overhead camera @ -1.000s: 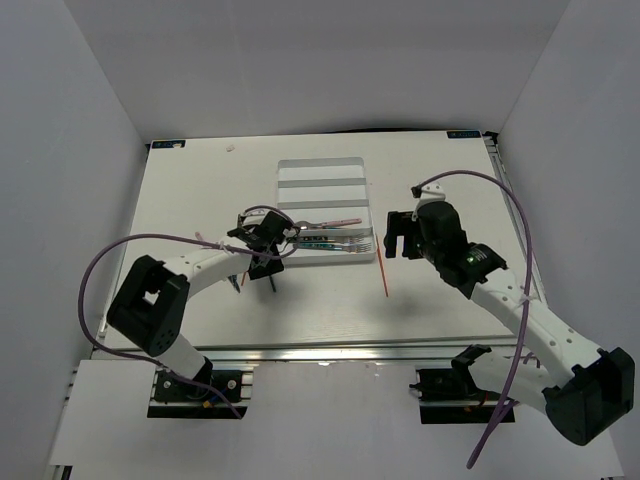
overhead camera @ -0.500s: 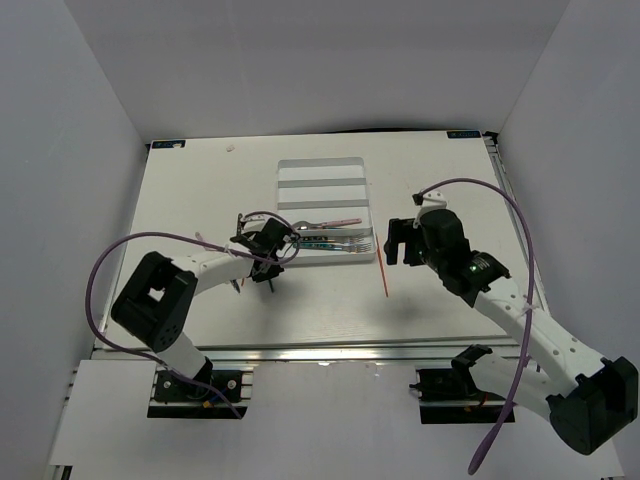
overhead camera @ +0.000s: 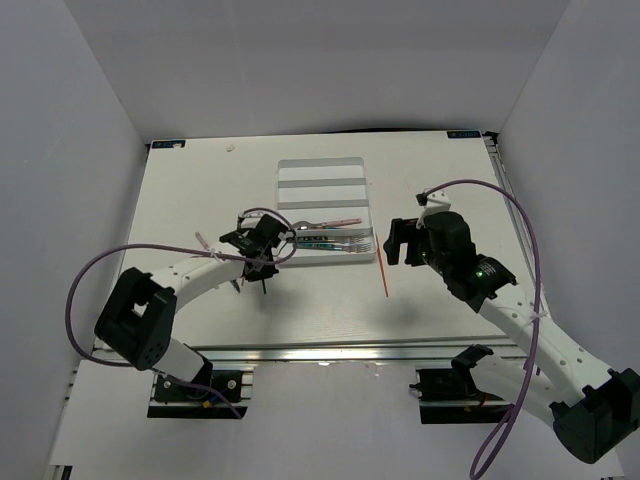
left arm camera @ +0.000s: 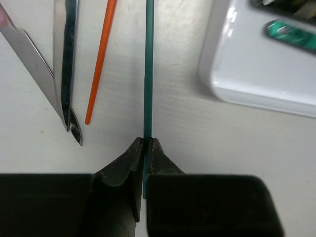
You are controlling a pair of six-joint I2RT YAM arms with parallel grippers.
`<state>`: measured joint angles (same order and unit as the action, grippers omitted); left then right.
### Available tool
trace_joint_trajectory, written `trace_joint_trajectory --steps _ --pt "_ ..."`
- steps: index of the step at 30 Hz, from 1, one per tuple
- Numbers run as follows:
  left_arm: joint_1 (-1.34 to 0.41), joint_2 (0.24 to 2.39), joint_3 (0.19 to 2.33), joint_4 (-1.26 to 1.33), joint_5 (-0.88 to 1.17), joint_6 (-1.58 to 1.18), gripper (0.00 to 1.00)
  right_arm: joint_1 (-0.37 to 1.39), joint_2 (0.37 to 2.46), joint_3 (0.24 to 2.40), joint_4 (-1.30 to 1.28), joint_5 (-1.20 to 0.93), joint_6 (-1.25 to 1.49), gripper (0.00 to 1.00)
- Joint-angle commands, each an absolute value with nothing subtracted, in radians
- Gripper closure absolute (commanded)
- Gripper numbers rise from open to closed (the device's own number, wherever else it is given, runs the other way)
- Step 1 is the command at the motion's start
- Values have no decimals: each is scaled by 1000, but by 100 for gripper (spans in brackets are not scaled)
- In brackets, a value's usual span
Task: Sort the eating utensils into containers
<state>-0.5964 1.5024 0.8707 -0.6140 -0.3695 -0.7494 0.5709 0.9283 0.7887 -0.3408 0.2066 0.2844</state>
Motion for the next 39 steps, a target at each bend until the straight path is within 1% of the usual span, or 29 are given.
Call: trace_joint_trajectory --steps 1,4,6,10,13,14,16,18,21,24,26,31,32,34,35,39 --pt "-603 1407 977 -707 -439 -664 100 572 917 805 -311 212 282 12" --pt "-604 1381 1035 -742 -446 -614 100 571 917 808 -311 219 278 12" --pt "-603 1377 1069 -698 -407 -536 100 572 923 813 -310 233 270 12" --pt "-603 1448 1213 -678 -351 -404 100 563 933 827 -310 281 245 12" --pt "-603 1488 1271 -608 -331 -325 100 549 934 838 -310 296 233 12" --pt "-601 1505 1338 -606 -386 -365 100 546 934 841 -311 296 233 12" --pt "-601 1573 1420 -621 -420 -426 100 537 933 844 -318 298 230 12" --pt "-601 1633 1532 -612 -394 -503 100 526 925 842 -318 302 232 12" --pt "-603 1781 1684 -606 -275 -517 100 514 913 850 -319 302 236 12" --pt "-603 1923 1851 -695 -348 -621 100 505 900 857 -321 299 250 12" --pt "-603 1975 1890 -695 -371 -739 100 500 893 859 -322 301 253 12" --pt "-604 2019 1875 -563 -402 -1038 100 488 887 856 -319 304 273 12" --pt "-606 2020 1861 -548 -419 -1149 100 486 885 856 -319 302 282 12" --pt "-612 2014 1789 -451 -455 -1241 100 485 879 857 -319 301 287 12" --pt "-615 2013 1766 -422 -471 -1332 100 482 873 857 -321 299 290 12" --pt "-626 2025 1672 -236 -525 -1504 100 476 858 858 -328 302 288 12"
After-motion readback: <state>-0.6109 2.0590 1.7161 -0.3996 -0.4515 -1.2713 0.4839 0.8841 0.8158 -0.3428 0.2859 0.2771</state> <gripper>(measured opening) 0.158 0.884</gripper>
